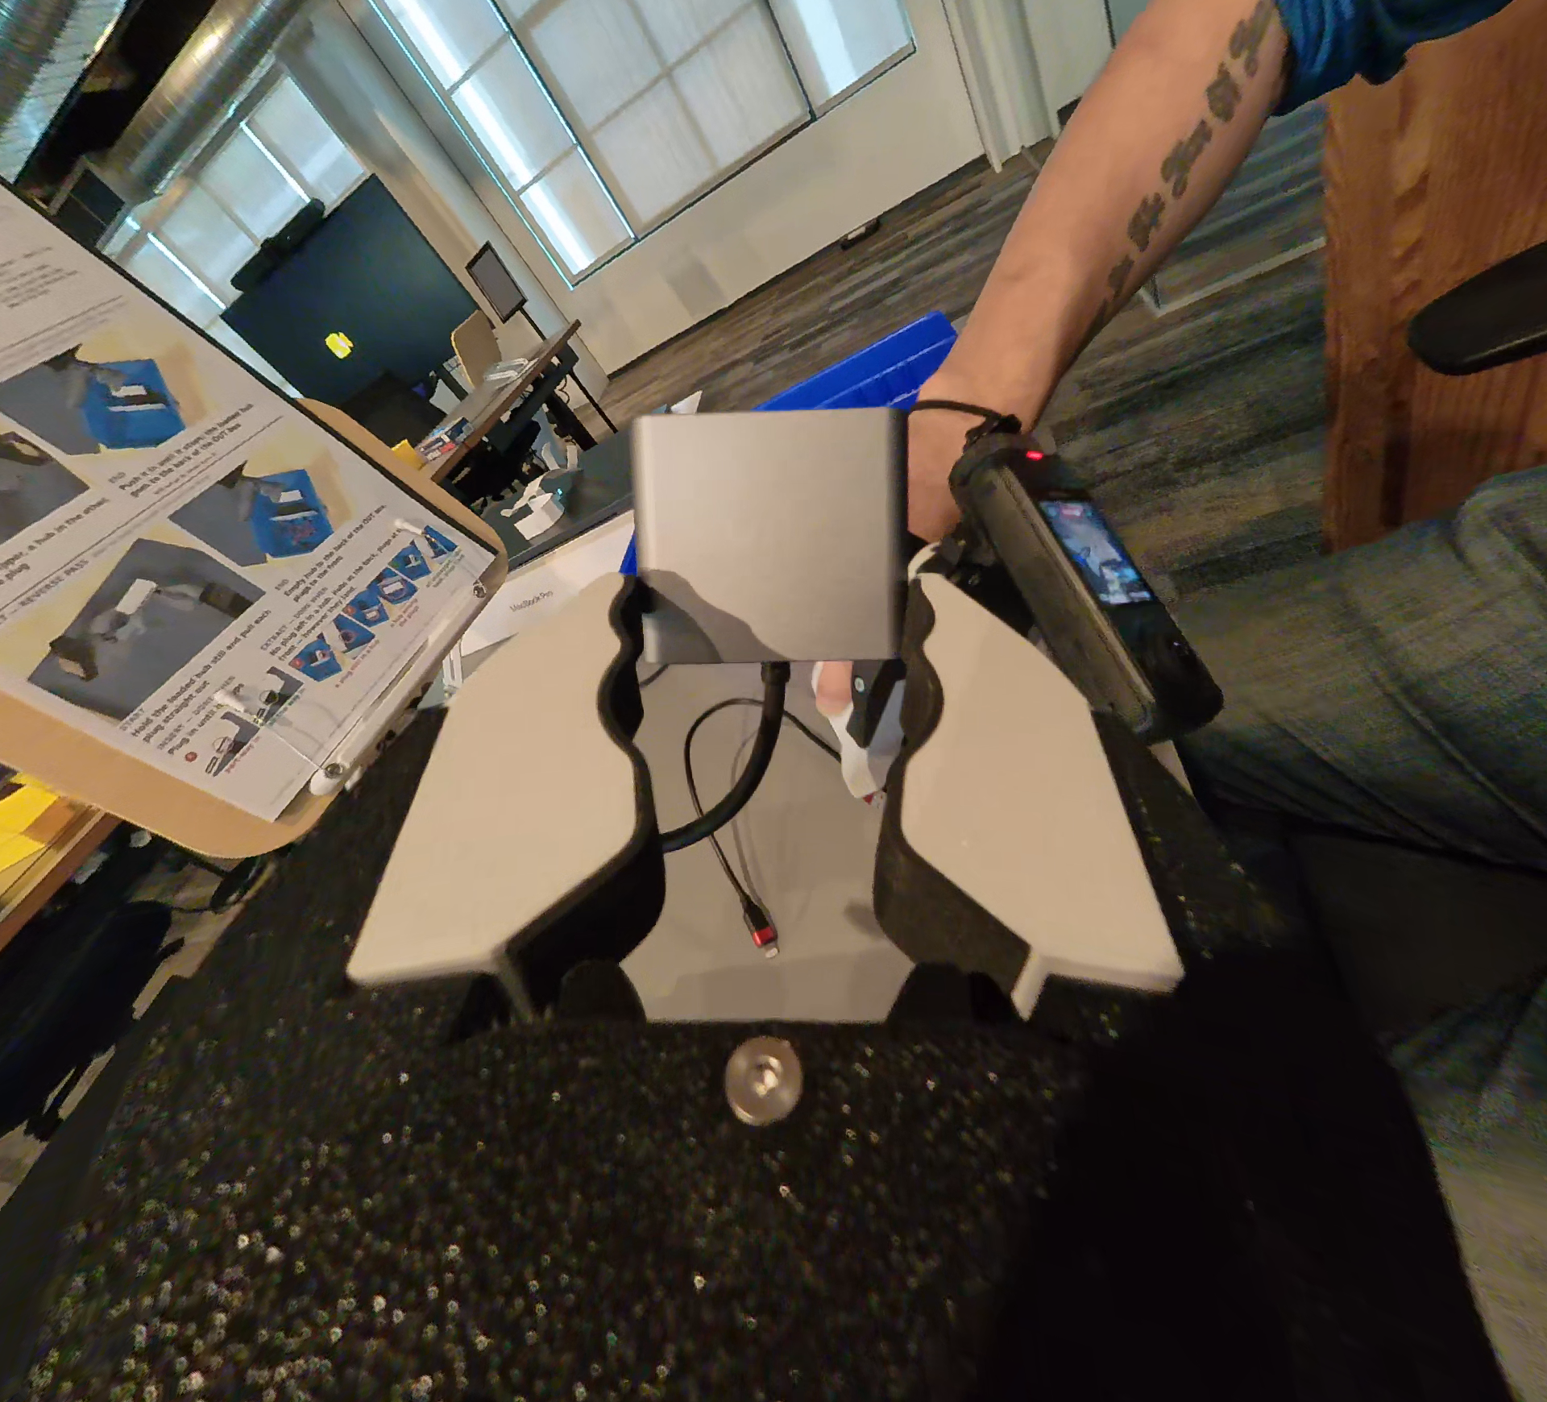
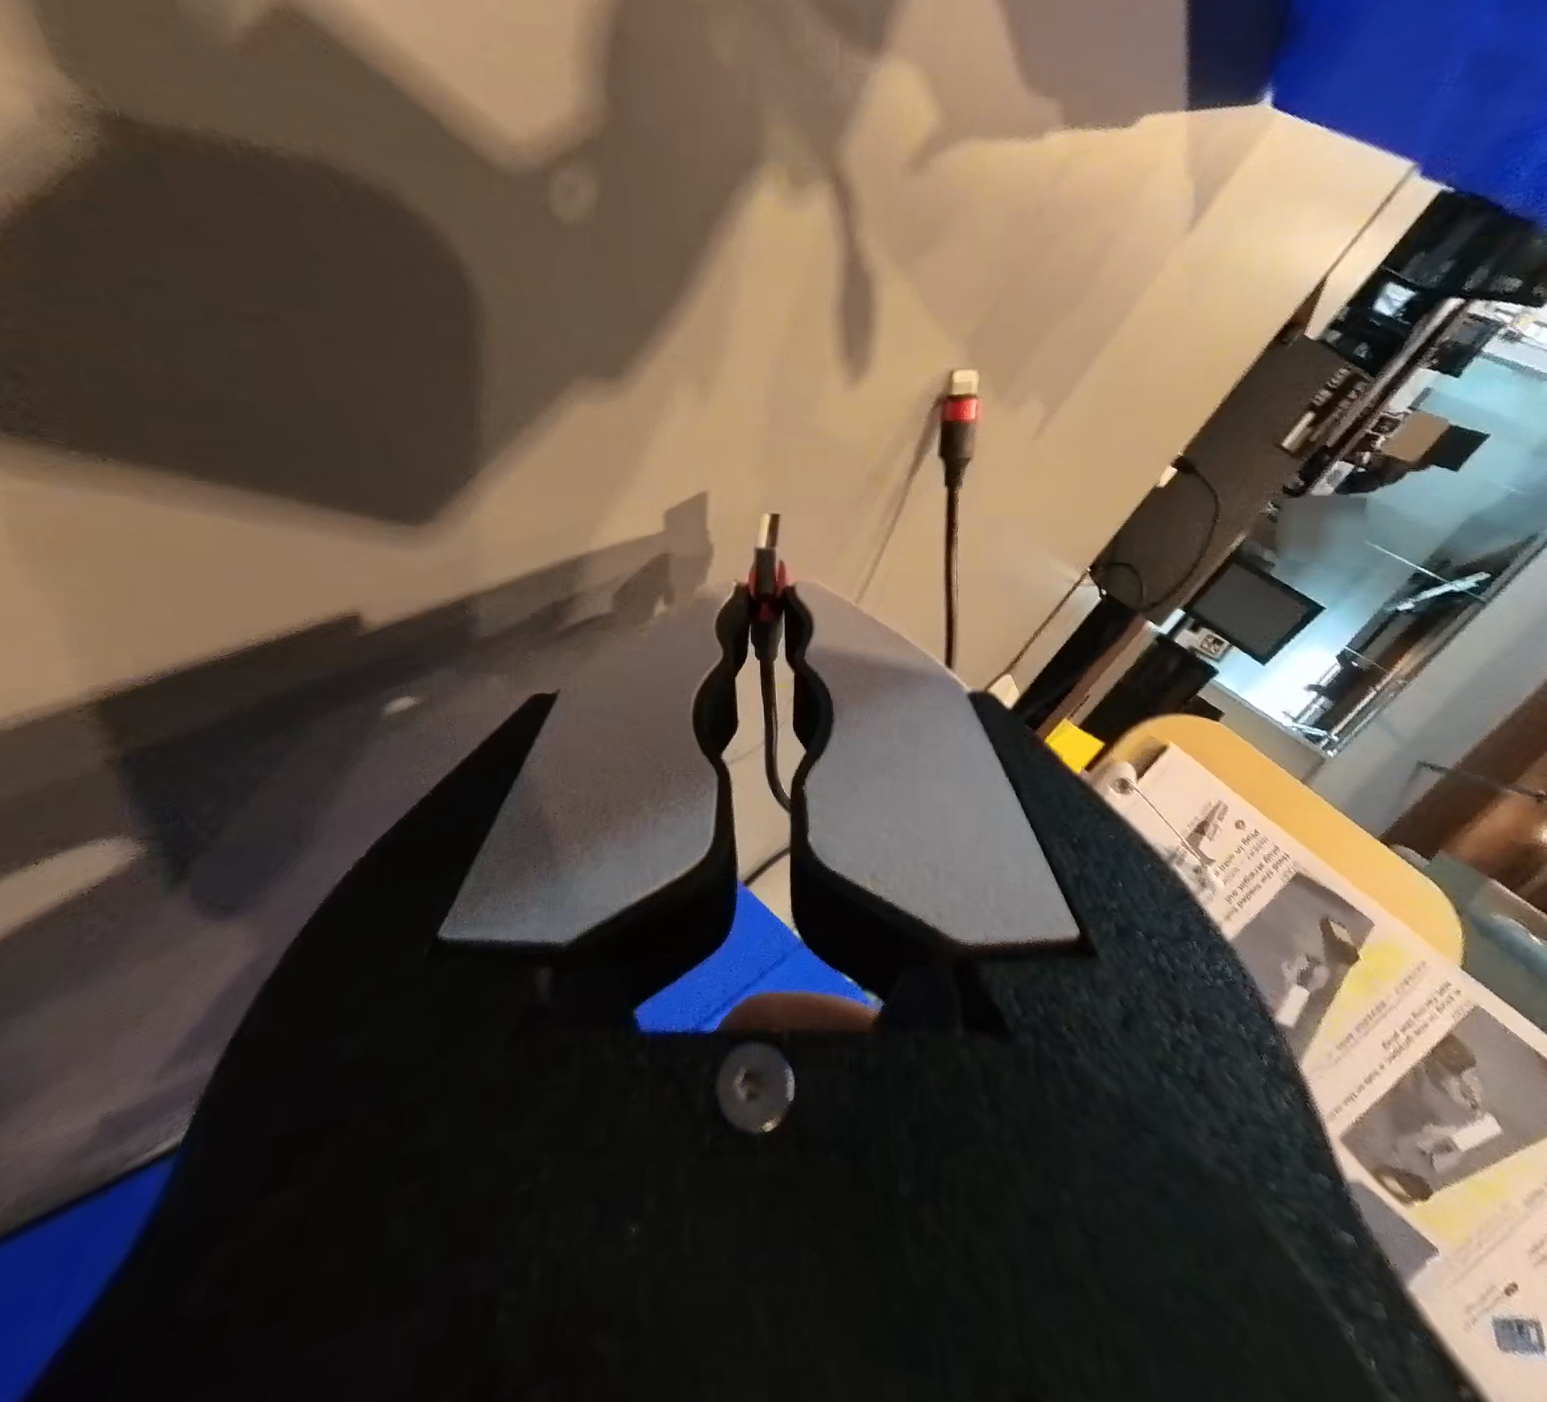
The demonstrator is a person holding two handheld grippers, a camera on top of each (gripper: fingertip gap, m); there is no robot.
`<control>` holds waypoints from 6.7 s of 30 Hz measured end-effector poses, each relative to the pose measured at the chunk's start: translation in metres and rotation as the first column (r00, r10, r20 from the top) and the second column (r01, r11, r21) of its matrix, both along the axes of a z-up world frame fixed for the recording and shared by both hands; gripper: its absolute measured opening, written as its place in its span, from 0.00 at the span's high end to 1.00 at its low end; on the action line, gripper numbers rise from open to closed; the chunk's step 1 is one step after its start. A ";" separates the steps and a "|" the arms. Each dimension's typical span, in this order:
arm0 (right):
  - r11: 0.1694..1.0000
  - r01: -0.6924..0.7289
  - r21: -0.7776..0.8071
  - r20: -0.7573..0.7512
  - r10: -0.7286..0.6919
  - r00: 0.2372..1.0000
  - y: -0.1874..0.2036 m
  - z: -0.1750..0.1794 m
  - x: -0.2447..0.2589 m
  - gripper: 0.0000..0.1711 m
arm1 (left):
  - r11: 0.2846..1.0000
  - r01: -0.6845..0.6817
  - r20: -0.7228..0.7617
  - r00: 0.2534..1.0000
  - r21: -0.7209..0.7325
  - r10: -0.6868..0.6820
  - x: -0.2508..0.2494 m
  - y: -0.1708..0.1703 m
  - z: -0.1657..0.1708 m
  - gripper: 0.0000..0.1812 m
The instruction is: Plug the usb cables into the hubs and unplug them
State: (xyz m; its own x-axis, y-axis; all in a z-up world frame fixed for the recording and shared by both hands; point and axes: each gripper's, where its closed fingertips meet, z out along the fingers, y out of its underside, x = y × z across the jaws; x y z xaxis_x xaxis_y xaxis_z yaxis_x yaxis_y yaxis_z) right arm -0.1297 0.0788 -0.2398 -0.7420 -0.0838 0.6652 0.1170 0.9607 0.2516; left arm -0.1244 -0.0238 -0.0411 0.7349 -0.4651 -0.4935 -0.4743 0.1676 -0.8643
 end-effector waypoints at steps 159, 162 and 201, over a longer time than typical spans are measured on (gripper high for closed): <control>0.335 0.726 -0.601 0.781 0.049 0.623 -0.042 0.094 0.006 0.92 | 0.780 -0.625 -0.792 0.471 0.011 0.388 -0.056 0.036 -0.091 0.67; 0.325 0.723 -0.609 0.772 0.036 0.635 -0.042 0.092 0.002 0.91 | 0.775 -0.631 -0.795 0.463 0.014 0.392 -0.059 0.036 -0.091 0.67; 0.304 0.724 -0.619 0.743 -0.071 0.665 -0.042 0.091 -0.003 0.97 | 0.771 -0.637 -0.758 0.505 -0.004 0.413 -0.051 0.042 -0.089 0.68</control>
